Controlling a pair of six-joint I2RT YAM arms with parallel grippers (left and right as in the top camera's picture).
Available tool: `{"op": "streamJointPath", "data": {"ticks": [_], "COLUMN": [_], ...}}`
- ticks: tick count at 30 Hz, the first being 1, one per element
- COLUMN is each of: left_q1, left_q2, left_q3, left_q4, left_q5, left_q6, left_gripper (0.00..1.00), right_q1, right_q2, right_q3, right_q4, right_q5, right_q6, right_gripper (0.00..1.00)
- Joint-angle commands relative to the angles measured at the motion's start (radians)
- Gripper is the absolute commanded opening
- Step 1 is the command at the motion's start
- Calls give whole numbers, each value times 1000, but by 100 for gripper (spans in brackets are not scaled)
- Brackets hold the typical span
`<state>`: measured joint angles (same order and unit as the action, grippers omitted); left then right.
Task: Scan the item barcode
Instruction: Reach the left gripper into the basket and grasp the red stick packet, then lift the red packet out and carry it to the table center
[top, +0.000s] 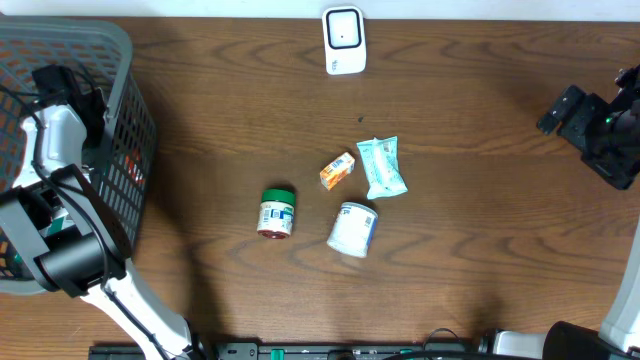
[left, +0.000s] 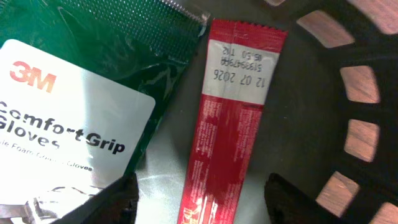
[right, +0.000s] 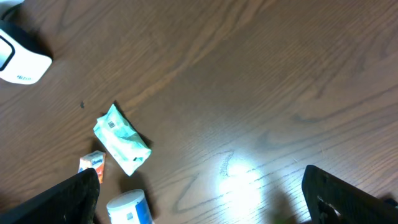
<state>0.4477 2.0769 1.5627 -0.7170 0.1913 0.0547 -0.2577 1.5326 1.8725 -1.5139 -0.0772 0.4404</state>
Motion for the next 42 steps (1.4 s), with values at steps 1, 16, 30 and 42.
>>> {"op": "streamJointPath", "data": {"ticks": [1, 16, 30, 42], "left_q1": [-6, -5, -3, -2], "left_q2": [51, 60, -291, -644], "left_q3": [-11, -3, 37, 42], "left_q4": [-4, -2, 24, 30], "left_q5": [-29, -27, -134, -147], "left_q6": [16, -6, -83, -129], "left_gripper": [59, 8, 8, 7], "right_q1": [-3, -3, -3, -3], "right_q2": [5, 5, 5, 5], "right_q3": [15, 15, 15, 15], "right_q4": [-1, -1, -1, -1], "right_q5": [6, 6, 6, 6], "right_q6": [8, 8, 8, 8], "right_gripper": [99, 99, 99, 99]}}
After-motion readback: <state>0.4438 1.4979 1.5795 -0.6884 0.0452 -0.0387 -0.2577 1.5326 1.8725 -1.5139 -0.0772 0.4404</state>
